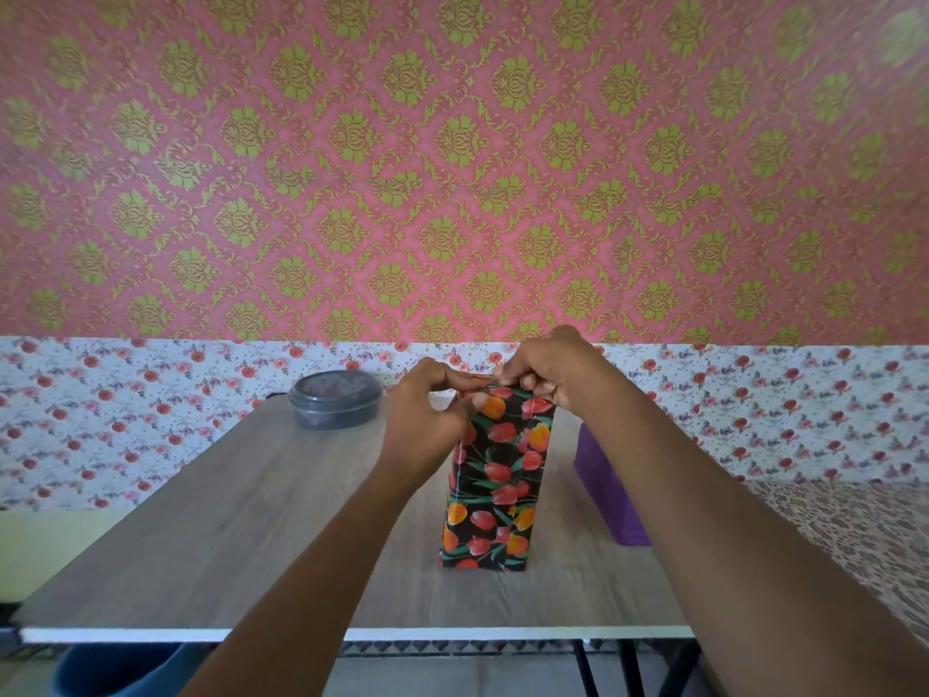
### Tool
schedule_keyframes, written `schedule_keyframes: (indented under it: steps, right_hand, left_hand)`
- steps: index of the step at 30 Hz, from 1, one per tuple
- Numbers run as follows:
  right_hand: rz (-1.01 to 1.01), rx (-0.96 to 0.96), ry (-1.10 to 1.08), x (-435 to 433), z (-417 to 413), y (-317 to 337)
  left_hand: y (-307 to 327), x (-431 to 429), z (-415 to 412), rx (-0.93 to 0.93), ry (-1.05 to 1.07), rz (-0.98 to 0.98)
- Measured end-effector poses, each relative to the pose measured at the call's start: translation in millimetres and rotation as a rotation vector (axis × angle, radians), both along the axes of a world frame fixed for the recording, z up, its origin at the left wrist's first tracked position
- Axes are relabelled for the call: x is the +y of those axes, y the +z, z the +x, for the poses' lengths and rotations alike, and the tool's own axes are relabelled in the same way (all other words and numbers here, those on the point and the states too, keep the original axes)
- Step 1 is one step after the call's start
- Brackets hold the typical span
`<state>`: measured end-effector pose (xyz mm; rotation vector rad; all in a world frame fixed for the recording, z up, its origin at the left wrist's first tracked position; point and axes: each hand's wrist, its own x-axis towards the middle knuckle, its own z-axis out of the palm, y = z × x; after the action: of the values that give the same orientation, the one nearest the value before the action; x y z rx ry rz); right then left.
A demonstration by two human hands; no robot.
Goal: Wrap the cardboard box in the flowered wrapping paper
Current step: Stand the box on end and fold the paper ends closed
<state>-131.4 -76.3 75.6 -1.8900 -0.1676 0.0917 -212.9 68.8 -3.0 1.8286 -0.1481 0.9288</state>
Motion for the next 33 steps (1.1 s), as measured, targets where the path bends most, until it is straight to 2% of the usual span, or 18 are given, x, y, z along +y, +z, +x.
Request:
schedule_keyframes:
  steps: [11,14,16,19,24,28,31,33]
  right_hand:
    - [-0.392,0.101,0.147,0.9,14.6,23.8]
    - [-0.574,0.076,0.139,-1.6,19.9,25.8]
    - [-0.616,0.104,0.129,-5.7,20.3,22.7]
    - [-0.525,0.185,0.135,-16.9,21.8,13.0]
    - [-0.199,0.317,0.171,-39.5,26.6,2.3]
    - [-0.060,0.243,0.069,-32.4,19.0,-1.0]
    - [-0.048,0.162,-0.016,-19.9,12.3,-12.1]
    - [0.004,0.228,-0.004,-17.9,10.6,-19.5]
  left_hand:
    - [2.4,-1.5,-0.9,0.016,0.005,0.018]
    - [1.8,0.1,-0.6,0.011,0.021,0.026]
    - [2.4,0.7,-1.9,0.014,0.012,0.023]
    - [3.9,-0.7,-3.6,0.021,-0.005,0.019]
    - [3.0,-3.1,-3.3,0.003,-0.014,0.052]
    - [2.4,-2.3,-3.6,-0.036,-0.013,0.122]
    - [1.7,-0.3,-4.4,-0.027,-0.017,0.121]
    - [2.1,1.9,-3.9,-0.024,-0.016,0.135]
